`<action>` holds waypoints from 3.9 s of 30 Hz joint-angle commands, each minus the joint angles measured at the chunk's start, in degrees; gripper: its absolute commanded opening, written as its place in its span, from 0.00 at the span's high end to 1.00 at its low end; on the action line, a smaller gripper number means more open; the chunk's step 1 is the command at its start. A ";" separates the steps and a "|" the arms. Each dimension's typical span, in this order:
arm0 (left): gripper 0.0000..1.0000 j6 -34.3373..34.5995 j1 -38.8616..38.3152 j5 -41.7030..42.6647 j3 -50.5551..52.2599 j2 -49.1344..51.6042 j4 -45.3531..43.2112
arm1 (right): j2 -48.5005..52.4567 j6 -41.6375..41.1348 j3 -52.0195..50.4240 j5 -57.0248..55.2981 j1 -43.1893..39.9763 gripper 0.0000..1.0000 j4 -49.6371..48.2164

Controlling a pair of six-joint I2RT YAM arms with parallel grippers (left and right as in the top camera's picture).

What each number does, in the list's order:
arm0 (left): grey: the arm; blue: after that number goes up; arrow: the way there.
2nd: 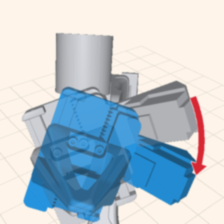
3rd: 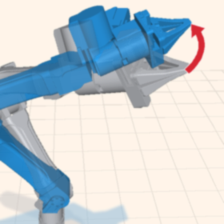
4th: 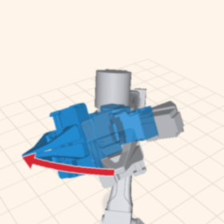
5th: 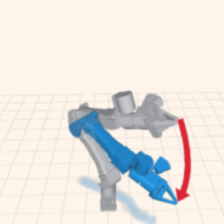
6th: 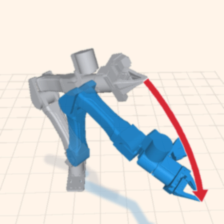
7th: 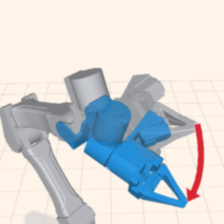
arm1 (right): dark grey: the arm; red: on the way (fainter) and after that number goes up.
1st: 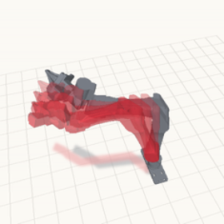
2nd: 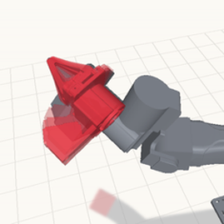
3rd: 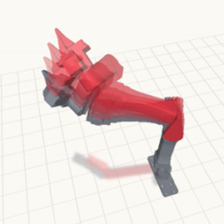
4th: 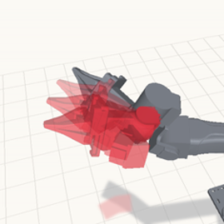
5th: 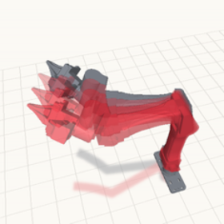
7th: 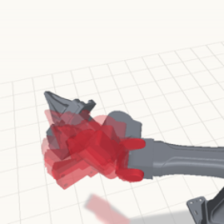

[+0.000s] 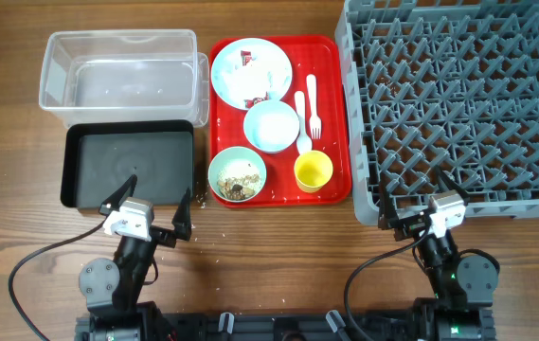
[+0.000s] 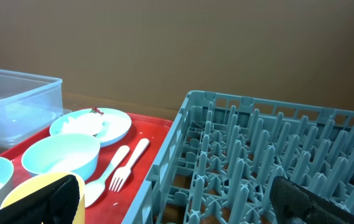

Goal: Sort waste into correct bins and load items into the dishwasher rack

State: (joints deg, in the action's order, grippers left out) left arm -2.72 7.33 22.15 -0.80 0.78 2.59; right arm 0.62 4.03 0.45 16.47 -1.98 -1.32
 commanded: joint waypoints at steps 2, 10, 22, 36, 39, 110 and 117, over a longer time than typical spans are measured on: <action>0.00 0.17 -0.15 -0.57 0.48 -0.61 -0.07 | -0.35 0.44 -0.15 -0.11 -0.13 0.00 -0.13; 0.00 0.17 -0.15 -0.57 0.48 -0.61 -0.07 | -0.35 0.46 -0.15 -0.11 -0.13 0.00 -0.13; 0.00 0.17 -0.15 -0.59 0.48 -0.61 -0.09 | -0.35 0.48 -0.15 -0.11 -0.13 0.00 -0.15; 0.00 0.61 -0.15 0.33 0.44 1.38 -0.28 | 3.98 -2.54 0.50 1.44 -0.13 0.00 -0.11; 0.00 0.61 -0.15 0.33 -3.21 1.55 -0.24 | 6.60 -2.47 5.62 1.62 -0.13 0.00 0.00; 0.12 14.88 -6.58 -25.31 -126.62 128.26 61.64 | 67.06 -7.21 64.70 5.33 -0.13 0.00 52.37; 0.16 11.87 -12.92 -4.11 -126.62 118.01 77.31 | 67.06 -7.23 64.70 5.33 -0.13 0.00 52.37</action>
State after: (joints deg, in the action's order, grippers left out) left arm 10.98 -1.87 8.40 -127.22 121.43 75.77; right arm 67.44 -2.39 64.75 22.41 -1.98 51.18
